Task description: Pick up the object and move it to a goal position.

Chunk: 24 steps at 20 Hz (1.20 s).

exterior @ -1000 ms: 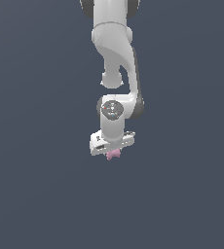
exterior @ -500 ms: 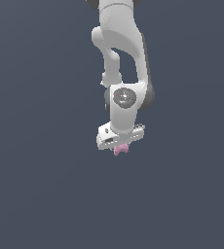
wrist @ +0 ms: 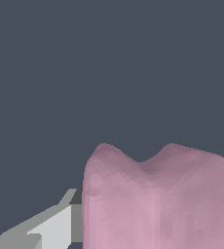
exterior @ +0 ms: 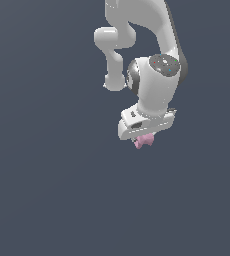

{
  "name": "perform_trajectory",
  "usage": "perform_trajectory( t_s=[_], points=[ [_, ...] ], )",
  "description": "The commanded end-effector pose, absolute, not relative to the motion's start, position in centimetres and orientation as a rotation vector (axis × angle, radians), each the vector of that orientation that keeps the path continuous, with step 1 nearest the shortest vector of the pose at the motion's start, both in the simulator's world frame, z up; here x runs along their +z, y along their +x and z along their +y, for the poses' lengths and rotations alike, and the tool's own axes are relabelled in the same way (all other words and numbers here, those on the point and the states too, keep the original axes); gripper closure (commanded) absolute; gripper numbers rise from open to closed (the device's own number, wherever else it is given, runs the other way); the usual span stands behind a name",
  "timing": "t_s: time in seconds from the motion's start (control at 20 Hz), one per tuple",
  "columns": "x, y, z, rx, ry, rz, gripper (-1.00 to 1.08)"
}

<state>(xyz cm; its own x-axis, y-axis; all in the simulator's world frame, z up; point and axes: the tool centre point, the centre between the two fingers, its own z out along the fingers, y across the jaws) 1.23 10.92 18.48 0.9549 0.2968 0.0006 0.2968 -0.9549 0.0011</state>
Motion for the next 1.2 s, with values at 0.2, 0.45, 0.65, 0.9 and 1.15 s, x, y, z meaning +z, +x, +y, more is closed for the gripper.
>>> perform_trajectory(
  t_s=[0.2,0.45,0.65,0.9,1.15],
  points=[
    [25.0,1.0,15.8,0.000,3.105,0.471,1.08],
    [29.1,1.0,18.9,0.000,3.105,0.470,1.08],
    [31.3,1.1,20.6,0.000,3.106,0.470,1.08],
    [32.7,1.2,21.8,0.000,3.106,0.470,1.08],
    [33.2,1.3,22.1,0.000,3.106,0.470,1.08]
  ],
)
